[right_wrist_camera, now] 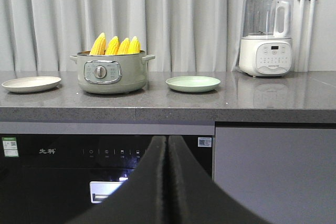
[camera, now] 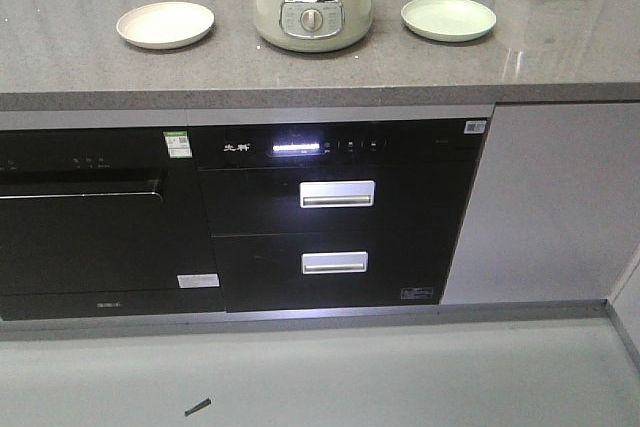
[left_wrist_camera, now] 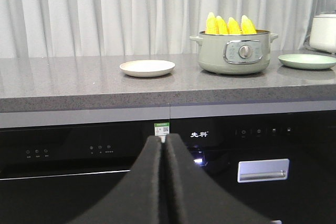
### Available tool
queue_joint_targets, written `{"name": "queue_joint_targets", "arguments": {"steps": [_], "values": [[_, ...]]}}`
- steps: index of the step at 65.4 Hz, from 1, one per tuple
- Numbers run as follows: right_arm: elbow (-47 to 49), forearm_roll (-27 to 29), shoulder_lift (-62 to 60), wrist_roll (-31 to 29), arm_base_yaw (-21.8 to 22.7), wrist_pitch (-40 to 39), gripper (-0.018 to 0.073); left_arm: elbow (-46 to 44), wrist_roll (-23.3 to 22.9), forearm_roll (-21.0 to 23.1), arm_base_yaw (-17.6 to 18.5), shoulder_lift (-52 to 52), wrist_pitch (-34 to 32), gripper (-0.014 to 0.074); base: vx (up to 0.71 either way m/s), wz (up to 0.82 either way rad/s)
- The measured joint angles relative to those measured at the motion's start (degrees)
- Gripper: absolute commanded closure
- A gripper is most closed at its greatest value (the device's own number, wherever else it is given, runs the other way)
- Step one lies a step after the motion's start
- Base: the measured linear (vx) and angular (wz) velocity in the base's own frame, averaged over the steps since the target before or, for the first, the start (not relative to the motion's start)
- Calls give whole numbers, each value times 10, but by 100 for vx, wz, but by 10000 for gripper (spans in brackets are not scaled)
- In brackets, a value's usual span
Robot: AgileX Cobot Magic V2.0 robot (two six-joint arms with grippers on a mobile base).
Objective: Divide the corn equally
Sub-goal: 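Drive the base forward to the counter with the corn pot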
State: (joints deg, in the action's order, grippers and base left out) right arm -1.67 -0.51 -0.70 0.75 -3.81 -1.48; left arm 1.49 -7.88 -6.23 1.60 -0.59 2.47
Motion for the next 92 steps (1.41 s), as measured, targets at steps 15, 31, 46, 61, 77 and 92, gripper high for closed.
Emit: {"name": "queue_joint_targets", "arguments": {"steps": [15, 31, 46, 61, 77, 92], "values": [[0, 0, 0, 0, 0, 0, 570, 0, 0, 0, 0, 0, 0, 603, 20, 4], [0, 0, 0, 0, 0, 0, 570, 0, 0, 0, 0, 0, 0, 603, 20, 4], [0, 0, 0, 0, 0, 0, 570, 0, 0, 0, 0, 0, 0, 603, 19, 4], [0, 0, 0, 0, 0, 0, 570, 0, 0, 0, 0, 0, 0, 603, 18, 1], [0, 0, 0, 0, 0, 0, 570, 0, 0, 0, 0, 0, 0, 603, 17, -2], [0, 0, 0, 0, 0, 0, 570, 0, 0, 0, 0, 0, 0, 603, 16, -5]]}}
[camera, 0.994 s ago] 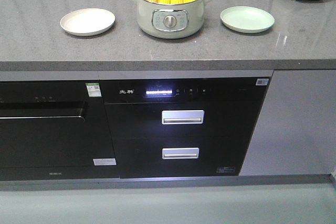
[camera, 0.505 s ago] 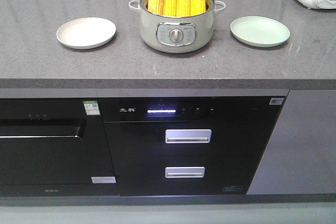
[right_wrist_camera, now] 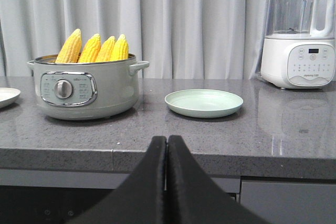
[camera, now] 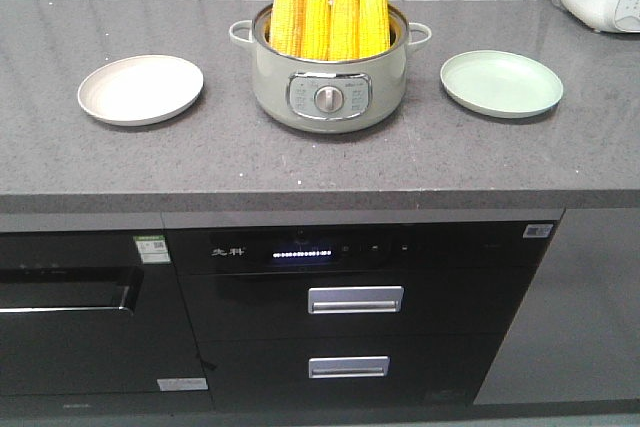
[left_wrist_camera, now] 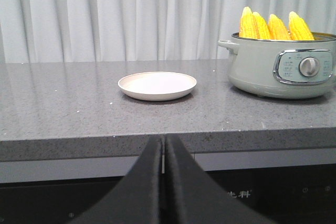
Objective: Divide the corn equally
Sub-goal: 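Drive the base forward to the counter with the corn pot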
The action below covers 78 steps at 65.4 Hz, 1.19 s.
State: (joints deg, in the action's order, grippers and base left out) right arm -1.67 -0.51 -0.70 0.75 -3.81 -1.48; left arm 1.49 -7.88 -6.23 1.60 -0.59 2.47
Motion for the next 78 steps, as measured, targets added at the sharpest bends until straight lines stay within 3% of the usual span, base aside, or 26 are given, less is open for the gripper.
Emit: {"name": "queue_joint_targets", "arguments": {"steps": [78], "values": [[0, 0, 0, 0, 0, 0, 570, 0, 0, 0, 0, 0, 0, 603, 15, -1]]}}
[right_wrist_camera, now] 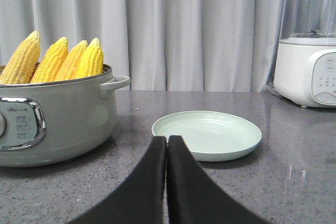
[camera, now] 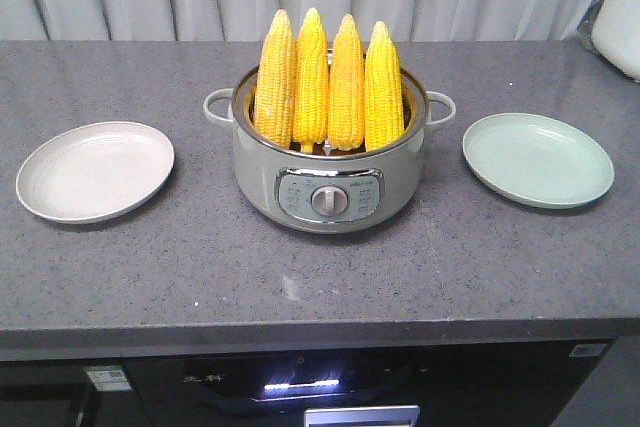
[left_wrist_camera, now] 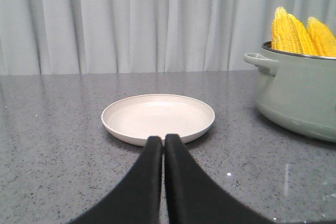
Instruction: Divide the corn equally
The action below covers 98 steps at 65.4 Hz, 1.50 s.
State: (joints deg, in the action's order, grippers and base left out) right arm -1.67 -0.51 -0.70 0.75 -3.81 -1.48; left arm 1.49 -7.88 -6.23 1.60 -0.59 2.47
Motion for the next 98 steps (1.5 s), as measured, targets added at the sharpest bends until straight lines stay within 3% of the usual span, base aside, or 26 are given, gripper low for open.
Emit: {"name": "queue_joint_targets", "arguments": {"steps": [98], "values": [[0, 0, 0, 0, 0, 0, 570, 0, 0, 0, 0, 0, 0, 603, 6, 2]]}}
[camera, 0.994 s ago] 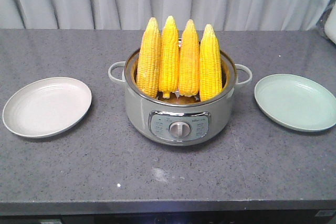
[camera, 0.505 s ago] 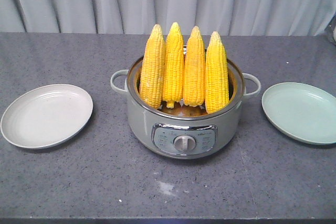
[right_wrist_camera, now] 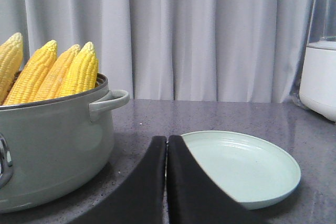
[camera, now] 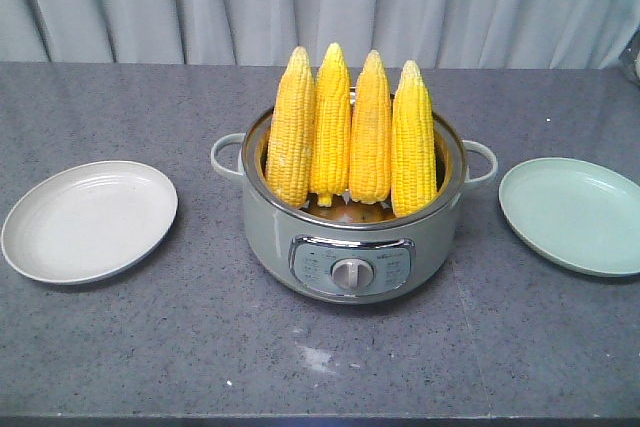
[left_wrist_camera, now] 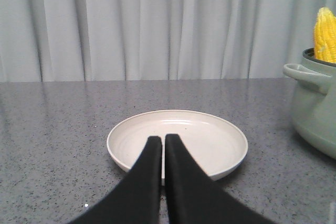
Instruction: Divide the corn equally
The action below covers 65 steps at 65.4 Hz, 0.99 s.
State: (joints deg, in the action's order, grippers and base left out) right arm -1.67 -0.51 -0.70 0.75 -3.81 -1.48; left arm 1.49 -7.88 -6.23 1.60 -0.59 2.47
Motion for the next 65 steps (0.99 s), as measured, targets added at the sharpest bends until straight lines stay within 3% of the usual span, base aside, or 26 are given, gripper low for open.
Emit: {"name": "queue_joint_targets", "arguments": {"steps": [65], "values": [[0, 0, 0, 0, 0, 0, 570, 0, 0, 0, 0, 0, 0, 603, 0, 0]]}}
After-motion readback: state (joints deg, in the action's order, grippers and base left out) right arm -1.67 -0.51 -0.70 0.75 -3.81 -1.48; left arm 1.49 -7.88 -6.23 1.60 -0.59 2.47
